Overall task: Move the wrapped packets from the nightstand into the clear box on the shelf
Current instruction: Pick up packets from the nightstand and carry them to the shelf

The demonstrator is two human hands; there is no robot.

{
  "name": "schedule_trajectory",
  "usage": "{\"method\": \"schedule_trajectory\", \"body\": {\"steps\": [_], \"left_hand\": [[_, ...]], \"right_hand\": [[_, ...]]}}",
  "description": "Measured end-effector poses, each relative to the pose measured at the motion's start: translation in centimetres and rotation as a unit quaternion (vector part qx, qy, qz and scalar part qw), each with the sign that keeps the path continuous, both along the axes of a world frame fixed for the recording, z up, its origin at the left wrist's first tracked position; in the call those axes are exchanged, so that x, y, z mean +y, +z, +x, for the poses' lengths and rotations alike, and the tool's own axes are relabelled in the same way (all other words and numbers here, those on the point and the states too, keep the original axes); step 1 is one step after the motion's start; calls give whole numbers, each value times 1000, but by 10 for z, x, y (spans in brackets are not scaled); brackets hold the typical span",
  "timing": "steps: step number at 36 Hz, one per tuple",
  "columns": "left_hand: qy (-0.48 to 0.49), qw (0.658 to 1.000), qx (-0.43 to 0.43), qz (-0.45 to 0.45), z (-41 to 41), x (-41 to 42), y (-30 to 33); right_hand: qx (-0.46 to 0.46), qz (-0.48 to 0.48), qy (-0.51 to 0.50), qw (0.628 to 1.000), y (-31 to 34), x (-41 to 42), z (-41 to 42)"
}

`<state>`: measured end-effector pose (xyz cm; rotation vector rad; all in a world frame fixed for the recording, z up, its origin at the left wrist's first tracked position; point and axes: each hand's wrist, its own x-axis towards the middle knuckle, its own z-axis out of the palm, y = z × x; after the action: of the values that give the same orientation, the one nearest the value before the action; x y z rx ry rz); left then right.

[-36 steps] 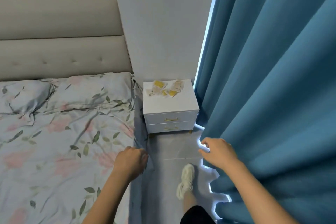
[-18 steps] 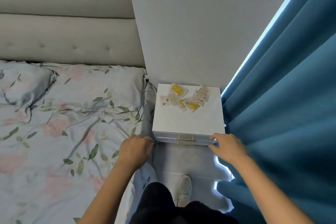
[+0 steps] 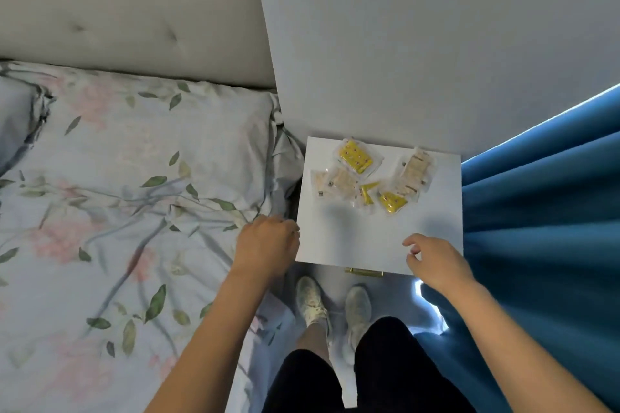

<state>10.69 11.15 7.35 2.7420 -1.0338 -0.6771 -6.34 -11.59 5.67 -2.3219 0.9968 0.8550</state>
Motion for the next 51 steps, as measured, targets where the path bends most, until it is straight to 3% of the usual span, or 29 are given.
{"method": "schedule_trajectory", "body": {"steps": [9,15,20,29,32,36,38,39,41,43,44,46,47,51], "left_hand": [[-3,998,47,35,14,-29,-59],[-7,993,104,49,0,-48,-100],[105,963,248,-27,-7,-60,-119],[251,900,344,-92,-6,-84,-134],[238,908,335,-82,-6,-89,-133],[221,910,341,-79,-12,-104,-131],[211,909,351,-80,-15,-113,-131],[200,911,351,-78,-16,-116,-133],[154,927,340,-49,-18,-120,-140],[119,931,345,-2,-22,-122,-148],[127,925,358,6,-25,-123,-151],[197,896,396,-36,-29,-125,-155],[250,865,426,-83,-31,-127,-155],[455,642,539,-300,-32,-130,-157]], "right_hand": [[-25,-19,17,999,-99,-39,60],[-57,-98,86,990,-163,-65,78],[-40,-125,143,981,-189,-87,82],[-21,-139,223,965,-190,-107,95],[-6,-151,327,933,-183,-108,103],[28,-125,513,848,-178,-102,111],[11,-111,549,828,-178,-103,110],[-4,-92,540,836,-178,-104,108],[-44,-23,457,888,-176,-106,107],[-92,97,271,953,-169,-101,107],[-117,166,159,966,-164,-98,109],[-136,284,-30,949,-150,-89,113],[-131,338,-86,928,-146,-86,114],[-82,444,-105,886,-138,-73,121]]}}
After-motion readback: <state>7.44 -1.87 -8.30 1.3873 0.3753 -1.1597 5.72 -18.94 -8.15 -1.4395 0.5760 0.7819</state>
